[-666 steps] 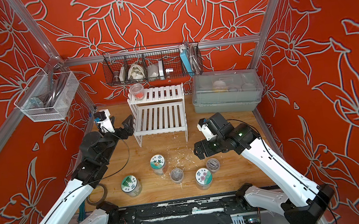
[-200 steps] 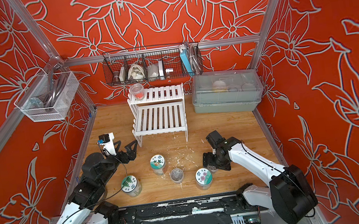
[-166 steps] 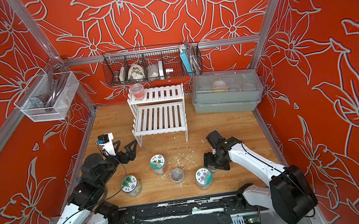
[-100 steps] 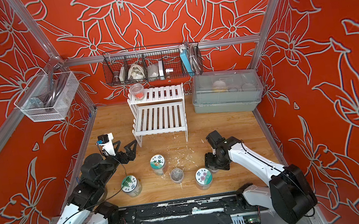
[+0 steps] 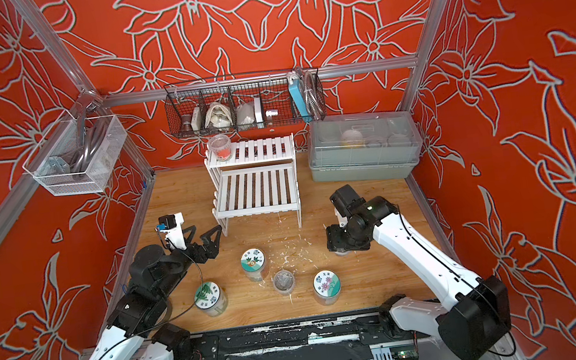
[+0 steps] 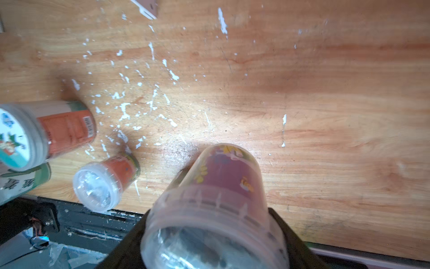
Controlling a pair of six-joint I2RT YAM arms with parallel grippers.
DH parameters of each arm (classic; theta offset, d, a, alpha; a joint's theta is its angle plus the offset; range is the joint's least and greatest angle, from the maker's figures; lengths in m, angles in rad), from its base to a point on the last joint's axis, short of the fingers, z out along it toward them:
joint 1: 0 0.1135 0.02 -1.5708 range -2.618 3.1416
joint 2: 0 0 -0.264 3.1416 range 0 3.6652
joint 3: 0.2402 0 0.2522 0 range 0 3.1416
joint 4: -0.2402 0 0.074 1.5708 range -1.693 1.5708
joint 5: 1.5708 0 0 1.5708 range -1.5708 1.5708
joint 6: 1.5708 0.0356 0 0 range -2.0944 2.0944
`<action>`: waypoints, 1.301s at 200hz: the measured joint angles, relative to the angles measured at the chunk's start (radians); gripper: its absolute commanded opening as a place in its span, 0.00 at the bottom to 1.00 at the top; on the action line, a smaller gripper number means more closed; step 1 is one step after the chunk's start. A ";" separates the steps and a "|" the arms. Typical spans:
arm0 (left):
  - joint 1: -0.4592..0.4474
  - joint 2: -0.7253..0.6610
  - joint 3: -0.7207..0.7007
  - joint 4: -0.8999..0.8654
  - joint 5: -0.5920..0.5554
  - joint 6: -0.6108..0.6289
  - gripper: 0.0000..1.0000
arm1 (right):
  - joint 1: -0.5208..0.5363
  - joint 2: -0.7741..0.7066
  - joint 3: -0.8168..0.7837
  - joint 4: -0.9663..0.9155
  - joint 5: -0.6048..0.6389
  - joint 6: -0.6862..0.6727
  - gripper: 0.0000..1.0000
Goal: Place the seed container on the shelf
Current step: Pick up the seed jar at the center of the board.
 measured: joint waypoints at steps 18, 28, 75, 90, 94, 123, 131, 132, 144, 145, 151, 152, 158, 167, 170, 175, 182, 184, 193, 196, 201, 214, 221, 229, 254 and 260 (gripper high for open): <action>0.000 0.028 0.039 0.002 0.055 0.001 0.99 | 0.000 0.008 0.101 -0.059 -0.013 -0.037 0.68; 0.000 0.045 0.056 0.008 0.092 0.002 0.99 | 0.000 0.020 0.157 -0.092 -0.024 -0.058 0.68; -0.003 0.153 0.070 0.079 0.287 0.004 0.99 | 0.000 0.084 0.330 -0.204 -0.109 -0.142 0.65; -0.018 0.200 0.071 0.109 0.340 0.009 0.99 | 0.001 0.100 0.366 -0.233 -0.130 -0.162 0.65; -0.025 0.210 0.072 0.116 0.352 0.012 0.99 | 0.001 0.103 0.375 -0.240 -0.134 -0.166 0.65; -0.116 0.277 0.100 0.161 0.431 0.047 0.98 | 0.024 0.135 0.448 -0.286 -0.154 -0.200 0.65; -0.148 0.289 0.109 0.177 0.447 0.061 0.98 | 0.038 0.144 0.466 -0.295 -0.157 -0.206 0.66; -0.150 0.290 0.110 0.178 0.448 0.062 0.99 | 0.039 0.145 0.468 -0.296 -0.157 -0.206 0.66; -0.194 0.296 0.113 0.202 0.466 0.080 0.99 | 0.060 0.156 0.488 -0.304 -0.164 -0.211 0.66; -0.199 0.296 0.113 0.206 0.467 0.083 0.99 | 0.061 0.156 0.489 -0.305 -0.164 -0.211 0.66; -0.217 0.296 0.114 0.214 0.474 0.093 0.99 | 0.073 0.162 0.499 -0.310 -0.168 -0.214 0.66; -0.222 0.296 0.114 0.218 0.476 0.095 0.99 | 0.074 0.163 0.500 -0.310 -0.168 -0.214 0.66; -0.238 0.298 0.114 0.227 0.483 0.104 0.99 | 0.087 0.169 0.510 -0.316 -0.170 -0.217 0.66; -0.259 0.298 0.114 0.240 0.497 0.119 0.99 | 0.105 0.178 0.524 -0.322 -0.172 -0.221 0.66; -0.265 0.299 0.114 0.245 0.502 0.123 0.99 | 0.112 0.181 0.528 -0.323 -0.172 -0.221 0.66; -0.271 0.301 0.114 0.253 0.507 0.129 0.99 | 0.122 0.186 0.536 -0.326 -0.172 -0.222 0.66; -0.280 0.303 0.113 0.264 0.517 0.139 0.99 | 0.136 0.192 0.547 -0.328 -0.172 -0.224 0.66; -0.283 0.304 0.113 0.267 0.521 0.141 0.99 | 0.140 0.194 0.550 -0.329 -0.172 -0.224 0.66; -0.291 0.307 0.111 0.283 0.535 0.150 0.99 | 0.157 0.200 0.560 -0.332 -0.172 -0.224 0.66; -0.294 0.308 0.109 0.289 0.541 0.153 0.99 | 0.165 0.203 0.564 -0.333 -0.172 -0.224 0.66; -0.299 0.310 0.103 0.304 0.551 0.159 0.99 | 0.175 0.205 0.569 -0.334 -0.172 -0.224 0.66; -0.311 0.312 0.084 0.328 0.574 0.172 0.99 | 0.198 0.212 0.579 -0.339 -0.172 -0.224 0.66; -0.318 0.315 0.074 0.337 0.584 0.180 0.99 | 0.210 0.216 0.585 -0.341 -0.172 -0.224 0.66; -0.327 0.322 0.062 0.346 0.594 0.190 0.99 | 0.222 0.219 0.589 -0.340 -0.172 -0.224 0.66; -0.346 0.352 0.043 0.357 0.609 0.218 0.99 | 0.246 0.233 0.596 -0.340 -0.174 -0.224 0.66; -0.349 0.360 0.042 0.359 0.610 0.225 0.99 | 0.252 0.237 0.597 -0.339 -0.177 -0.224 0.66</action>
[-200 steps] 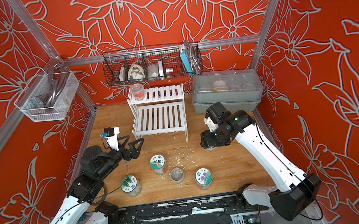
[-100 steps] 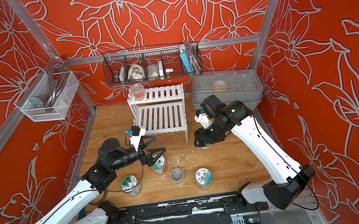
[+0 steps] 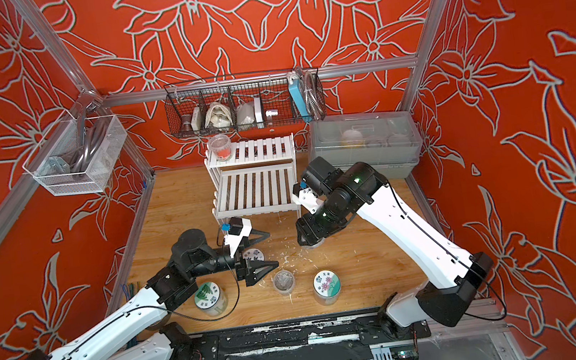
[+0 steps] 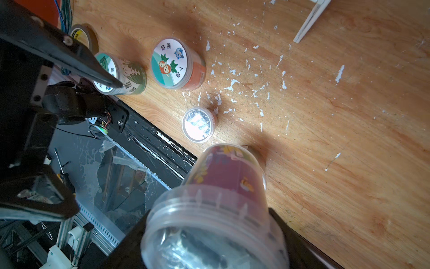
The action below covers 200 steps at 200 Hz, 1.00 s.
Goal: Place the seed container on the shelf
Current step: Pick up the seed jar at the center of the board.
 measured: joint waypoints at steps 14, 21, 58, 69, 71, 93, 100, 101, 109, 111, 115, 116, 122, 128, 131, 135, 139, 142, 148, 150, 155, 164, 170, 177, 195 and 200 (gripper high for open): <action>-0.008 0.022 -0.002 0.013 0.006 0.020 0.99 | 0.013 0.005 0.002 0.000 -0.006 0.000 0.66; -0.013 0.031 -0.005 0.026 0.008 0.032 0.99 | 0.019 0.006 0.003 0.000 -0.011 0.001 0.66; -0.054 0.120 -0.021 0.115 0.011 0.111 0.99 | 0.054 0.008 0.003 0.016 -0.031 0.015 0.66; -0.061 0.146 -0.024 0.135 0.008 0.127 0.99 | 0.063 0.008 0.002 0.025 -0.038 0.021 0.66; -0.063 0.151 -0.024 0.138 0.008 0.130 0.99 | 0.065 0.008 0.001 0.027 -0.039 0.023 0.66; -0.071 0.190 -0.020 0.164 -0.002 0.156 0.99 | 0.079 0.003 -0.023 0.049 -0.057 0.034 0.66; -0.075 0.201 -0.014 0.167 -0.003 0.163 0.99 | 0.082 0.002 -0.031 0.056 -0.063 0.040 0.66; -0.076 0.202 -0.013 0.167 -0.003 0.163 0.99 | 0.082 0.002 -0.032 0.056 -0.063 0.040 0.66; -0.082 0.214 -0.001 0.167 -0.004 0.171 0.99 | 0.084 0.001 -0.040 0.061 -0.067 0.045 0.66; -0.084 0.217 0.003 0.167 -0.005 0.174 0.99 | 0.085 0.000 -0.042 0.063 -0.068 0.045 0.66; -0.087 0.223 0.010 0.168 -0.005 0.176 0.99 | 0.086 0.000 -0.045 0.065 -0.071 0.048 0.66; -0.088 0.224 0.011 0.168 -0.005 0.177 0.99 | 0.086 0.000 -0.045 0.065 -0.072 0.048 0.66; -0.093 0.231 0.022 0.170 -0.006 0.181 0.99 | 0.088 0.000 -0.049 0.069 -0.074 0.050 0.66; -0.097 0.236 0.030 0.174 -0.006 0.183 0.99 | 0.090 0.000 -0.051 0.073 -0.078 0.051 0.65; -0.099 0.238 0.033 0.177 -0.006 0.184 0.99 | 0.090 0.000 -0.052 0.076 -0.079 0.052 0.65; -0.102 0.240 0.037 0.182 -0.006 0.185 0.99 | 0.091 0.000 -0.053 0.078 -0.080 0.053 0.65; -0.104 0.242 0.040 0.186 -0.006 0.185 0.99 | 0.092 0.000 -0.053 0.080 -0.081 0.053 0.65; -0.106 0.243 0.041 0.190 -0.006 0.185 0.99 | 0.093 0.000 -0.053 0.081 -0.082 0.054 0.65; -0.110 0.245 0.043 0.199 -0.006 0.185 0.99 | 0.095 0.000 -0.054 0.085 -0.083 0.056 0.65; -0.111 0.246 0.043 0.202 -0.006 0.185 0.99 | 0.096 0.000 -0.054 0.086 -0.083 0.056 0.65; -0.115 0.249 0.044 0.209 -0.007 0.185 0.99 | 0.097 0.000 -0.054 0.088 -0.084 0.057 0.65; -0.120 0.255 0.047 0.216 -0.006 0.184 0.99 | 0.099 0.000 -0.054 0.092 -0.085 0.058 0.65; -0.123 0.261 0.050 0.219 -0.006 0.183 0.99 | 0.100 0.000 -0.054 0.094 -0.085 0.060 0.65; -0.126 0.267 0.052 0.223 -0.006 0.183 0.99 | 0.101 0.000 -0.054 0.097 -0.086 0.061 0.65; -0.129 0.278 0.056 0.237 -0.008 0.179 0.99 | 0.104 0.000 -0.055 0.100 -0.086 0.065 0.65; -0.129 0.278 0.056 0.240 -0.008 0.179 0.99 | 0.104 0.000 -0.056 0.101 -0.087 0.066 0.65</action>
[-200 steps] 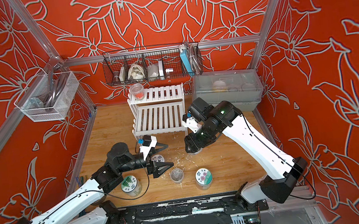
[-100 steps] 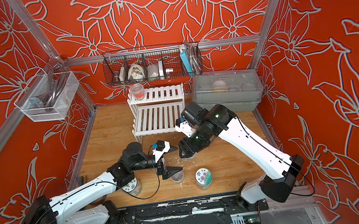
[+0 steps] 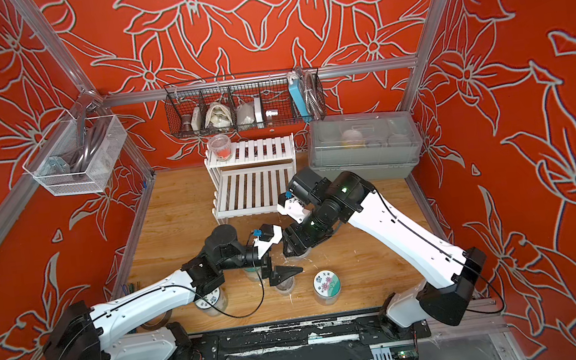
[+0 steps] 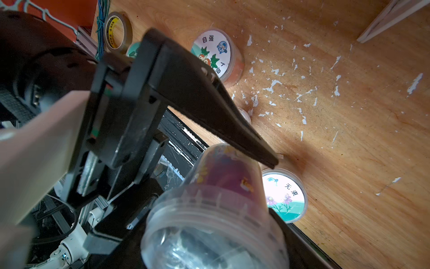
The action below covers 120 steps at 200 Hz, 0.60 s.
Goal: Place the seed container on the shelf
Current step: Pick up the seed jar at the center of the board.
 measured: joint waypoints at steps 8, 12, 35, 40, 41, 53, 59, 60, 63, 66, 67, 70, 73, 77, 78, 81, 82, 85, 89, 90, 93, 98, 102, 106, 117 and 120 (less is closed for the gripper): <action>0.000 0.002 0.000 0.007 -0.002 -0.003 0.99 | 0.001 0.000 -0.002 0.001 0.000 0.001 0.65; 0.000 0.003 0.000 0.011 -0.003 -0.004 0.98 | 0.002 0.000 -0.003 0.002 -0.001 0.002 0.65; 0.000 0.006 0.000 0.032 -0.011 -0.018 0.89 | 0.006 0.000 -0.008 0.005 -0.002 0.002 0.65; -0.001 0.006 0.000 0.035 -0.014 -0.018 0.88 | 0.006 0.000 -0.008 0.005 -0.002 0.002 0.65; -0.001 0.006 0.000 0.035 -0.014 -0.020 0.87 | 0.006 0.000 -0.008 0.005 -0.002 0.002 0.65; -0.001 0.007 0.000 0.037 -0.019 -0.022 0.85 | 0.006 0.000 -0.008 0.005 -0.002 0.003 0.65; -0.001 0.009 0.000 0.037 -0.020 -0.024 0.84 | 0.006 0.000 -0.008 0.005 -0.002 0.003 0.65; -0.001 0.009 0.000 0.037 -0.021 -0.024 0.84 | 0.006 0.000 -0.008 0.005 -0.002 0.003 0.65; -0.001 0.010 0.000 0.037 -0.021 -0.024 0.84 | 0.006 0.000 -0.008 0.005 -0.002 0.003 0.65; 0.000 0.010 0.000 0.037 -0.021 -0.024 0.83 | 0.006 0.000 -0.008 0.005 -0.002 0.003 0.65; -0.001 0.011 0.000 0.037 -0.021 -0.024 0.83 | 0.006 0.000 -0.008 0.005 -0.002 0.003 0.65; -0.001 0.011 0.000 0.037 -0.021 -0.024 0.82 | 0.006 0.000 -0.008 0.005 -0.002 0.003 0.65; -0.001 0.011 0.000 0.037 -0.021 -0.024 0.81 | 0.006 0.000 -0.008 0.005 -0.002 0.003 0.65; -0.001 0.012 0.000 0.037 -0.021 -0.024 0.80 | 0.007 0.000 -0.008 0.005 -0.002 0.003 0.65; -0.001 0.012 0.000 0.037 -0.021 -0.024 0.80 | 0.007 0.000 -0.008 0.005 -0.002 0.003 0.65; -0.001 0.012 0.000 0.037 -0.021 -0.024 0.80 | 0.007 0.000 -0.008 0.005 -0.002 0.003 0.65; -0.001 0.012 0.000 0.037 -0.021 -0.025 0.80 | 0.006 0.000 -0.008 0.005 -0.002 0.003 0.65; -0.001 0.012 0.000 0.037 -0.021 -0.024 0.79 | 0.007 0.000 -0.008 0.005 -0.002 0.003 0.65; -0.001 0.012 0.000 0.037 -0.021 -0.024 0.79 | 0.007 0.000 -0.008 0.005 -0.002 0.003 0.65; -0.001 0.012 0.000 0.037 -0.021 -0.024 0.79 | 0.007 0.000 -0.008 0.005 -0.002 0.003 0.65; -0.001 0.012 0.000 0.037 -0.021 -0.024 0.78 | 0.007 0.000 -0.008 0.005 -0.002 0.003 0.65; -0.001 0.012 0.000 0.037 -0.021 -0.024 0.77 | 0.007 0.000 -0.008 0.005 -0.002 0.003 0.65; -0.001 0.012 0.000 0.037 -0.021 -0.024 0.76 | 0.007 0.000 -0.008 0.005 -0.002 0.003 0.65; -0.001 0.012 0.000 0.037 -0.020 -0.024 0.75 | 0.007 0.000 -0.008 0.005 -0.002 0.003 0.65; -0.001 0.012 0.000 0.038 -0.020 -0.024 0.73 | 0.006 0.000 -0.008 0.005 -0.002 0.003 0.65; -0.001 0.012 0.000 0.038 -0.019 -0.023 0.73 | 0.006 0.000 -0.008 0.005 -0.002 0.003 0.65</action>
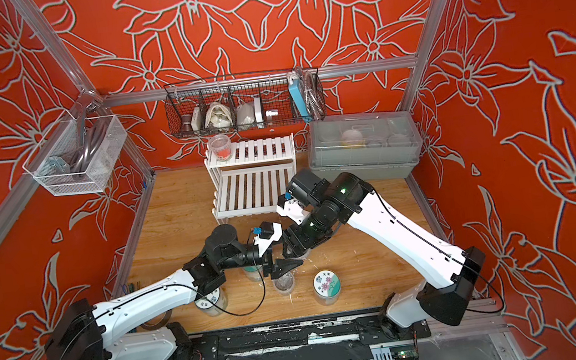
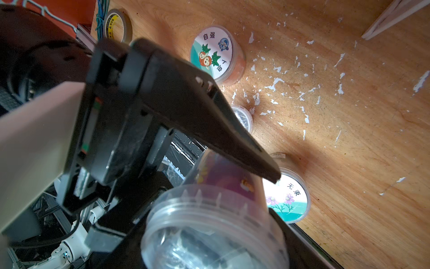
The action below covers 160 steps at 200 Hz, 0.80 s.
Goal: Place the seed container on the shelf
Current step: Pick up the seed jar at the center of the board.
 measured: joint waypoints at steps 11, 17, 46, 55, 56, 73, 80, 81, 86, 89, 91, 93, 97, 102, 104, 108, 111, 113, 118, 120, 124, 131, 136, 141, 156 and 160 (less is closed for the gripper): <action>0.000 0.000 0.000 0.000 0.001 0.001 0.73 | 0.000 0.000 0.000 0.000 0.000 0.000 0.65; 0.000 0.000 0.000 0.001 0.002 0.001 0.73 | 0.000 0.000 0.000 0.000 0.000 0.000 0.65; 0.000 0.000 0.000 0.002 0.004 0.001 0.75 | 0.000 0.000 0.000 0.002 0.000 0.000 0.65; 0.000 0.000 0.000 0.002 0.004 0.002 0.75 | 0.000 0.000 0.000 0.003 -0.001 0.000 0.66; 0.000 0.000 0.000 0.002 0.004 0.002 0.74 | 0.000 0.000 0.000 0.003 -0.001 0.000 0.65; 0.000 0.000 0.000 0.002 0.007 0.006 0.65 | 0.000 0.000 0.000 0.005 -0.003 0.002 0.66; 0.000 0.000 0.000 0.002 0.009 0.009 0.64 | -0.001 0.000 0.000 0.006 -0.003 0.006 0.66; 0.000 0.000 0.000 0.001 0.009 0.006 0.64 | -0.001 0.000 0.000 0.006 -0.003 0.006 0.66; 0.000 0.000 0.000 0.001 0.009 0.011 0.64 | -0.002 0.000 0.000 0.006 -0.004 0.007 0.66; 0.000 0.000 0.000 0.001 0.010 0.012 0.64 | -0.002 0.000 0.000 0.006 -0.004 0.008 0.66; 0.000 0.000 0.000 0.001 0.010 0.013 0.64 | -0.002 0.000 0.000 0.006 -0.004 0.008 0.66; 0.000 0.000 0.000 0.001 0.010 0.013 0.64 | -0.002 0.000 0.000 0.006 -0.004 0.009 0.66; 0.000 0.000 0.000 0.001 0.010 0.014 0.64 | -0.002 0.000 0.000 0.006 -0.004 0.009 0.66; 0.000 0.001 0.000 0.001 0.010 0.016 0.64 | -0.002 0.000 0.000 0.006 -0.004 0.010 0.67; 0.000 0.001 0.000 0.001 0.010 0.016 0.64 | -0.002 0.000 0.000 0.006 -0.004 0.010 0.67; 0.000 0.001 0.000 0.001 0.010 0.016 0.64 | -0.002 0.000 0.000 0.006 -0.004 0.010 0.68; 0.000 0.001 0.000 0.001 0.010 0.017 0.64 | -0.002 0.000 0.000 0.006 -0.004 0.010 0.68; 0.000 0.001 0.000 0.001 0.010 0.017 0.64 | -0.002 0.000 0.000 0.006 -0.004 0.010 0.68; 0.000 0.001 0.000 0.001 0.010 0.018 0.63 | -0.002 0.000 0.000 0.006 -0.004 0.010 0.69; 0.000 0.001 0.000 0.001 0.010 0.018 0.63 | -0.002 0.000 0.000 0.006 -0.004 0.010 0.69; 0.000 0.001 0.000 0.001 0.010 0.019 0.62 | -0.002 0.000 0.000 0.006 -0.003 0.011 0.70; 0.000 0.001 0.000 0.001 0.011 0.021 0.61 | -0.002 0.000 0.000 0.006 -0.003 0.011 0.72; 0.000 0.001 0.000 0.001 0.011 0.021 0.61 | -0.002 0.000 0.000 0.006 -0.003 0.013 0.73; 0.000 0.001 0.000 0.001 0.011 0.022 0.61 | -0.002 0.000 0.000 0.006 -0.002 0.013 0.74; 0.000 0.001 0.000 0.002 0.014 0.023 0.61 | -0.002 0.000 0.003 0.004 0.006 0.013 0.78; 0.000 0.001 0.000 0.003 0.014 0.022 0.61 | -0.002 0.000 0.005 0.003 0.009 0.013 0.79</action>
